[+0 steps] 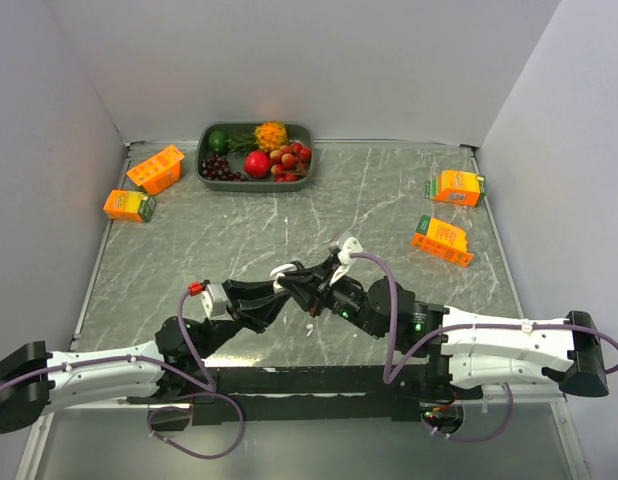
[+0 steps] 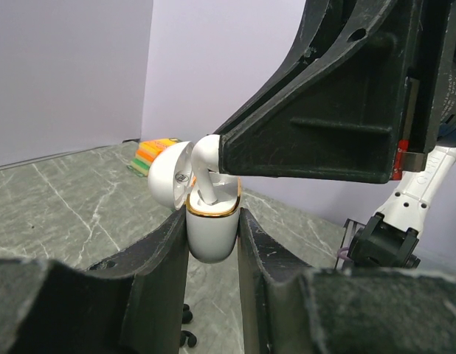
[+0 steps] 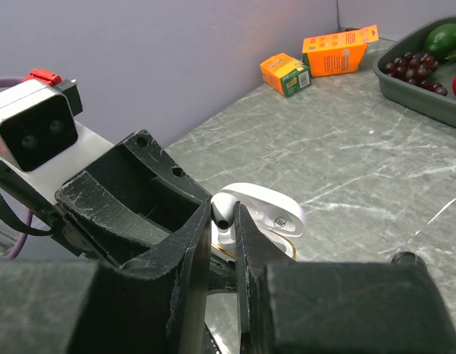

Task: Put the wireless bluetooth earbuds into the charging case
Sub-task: Place the earbud in the charging case.

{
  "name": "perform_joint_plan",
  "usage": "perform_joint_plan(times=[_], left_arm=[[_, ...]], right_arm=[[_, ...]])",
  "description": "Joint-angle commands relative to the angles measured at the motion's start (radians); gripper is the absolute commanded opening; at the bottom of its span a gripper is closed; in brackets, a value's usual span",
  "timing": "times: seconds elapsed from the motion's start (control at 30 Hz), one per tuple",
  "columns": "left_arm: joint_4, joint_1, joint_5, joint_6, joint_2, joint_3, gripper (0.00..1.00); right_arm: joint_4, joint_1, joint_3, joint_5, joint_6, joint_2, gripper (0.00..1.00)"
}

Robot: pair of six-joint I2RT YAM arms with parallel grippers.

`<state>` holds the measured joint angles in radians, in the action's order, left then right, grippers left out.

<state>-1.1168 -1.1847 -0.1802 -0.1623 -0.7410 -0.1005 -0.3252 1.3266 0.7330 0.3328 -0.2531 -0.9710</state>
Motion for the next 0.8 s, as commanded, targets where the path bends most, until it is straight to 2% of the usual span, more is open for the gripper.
perform_joint_plan(times=[0.0,0.23,0.67,0.77], left_arm=[[-0.043,0.002,0.015,-0.017,0.009,0.001,0.01],[-0.029,0.002,0.005,-0.022,0.02,0.001,0.01],[-0.029,0.002,0.001,-0.02,0.026,-0.002,0.01],[-0.025,0.002,-0.005,-0.02,0.035,-0.002,0.01]], right_arm=[[-0.043,0.016,0.025,0.005,-0.008,-0.011,0.0],[-0.084,0.028,0.022,0.02,-0.003,-0.009,0.0],[-0.048,0.039,0.025,0.035,-0.014,-0.034,0.0],[-0.02,0.042,0.029,0.054,-0.02,-0.026,0.11]])
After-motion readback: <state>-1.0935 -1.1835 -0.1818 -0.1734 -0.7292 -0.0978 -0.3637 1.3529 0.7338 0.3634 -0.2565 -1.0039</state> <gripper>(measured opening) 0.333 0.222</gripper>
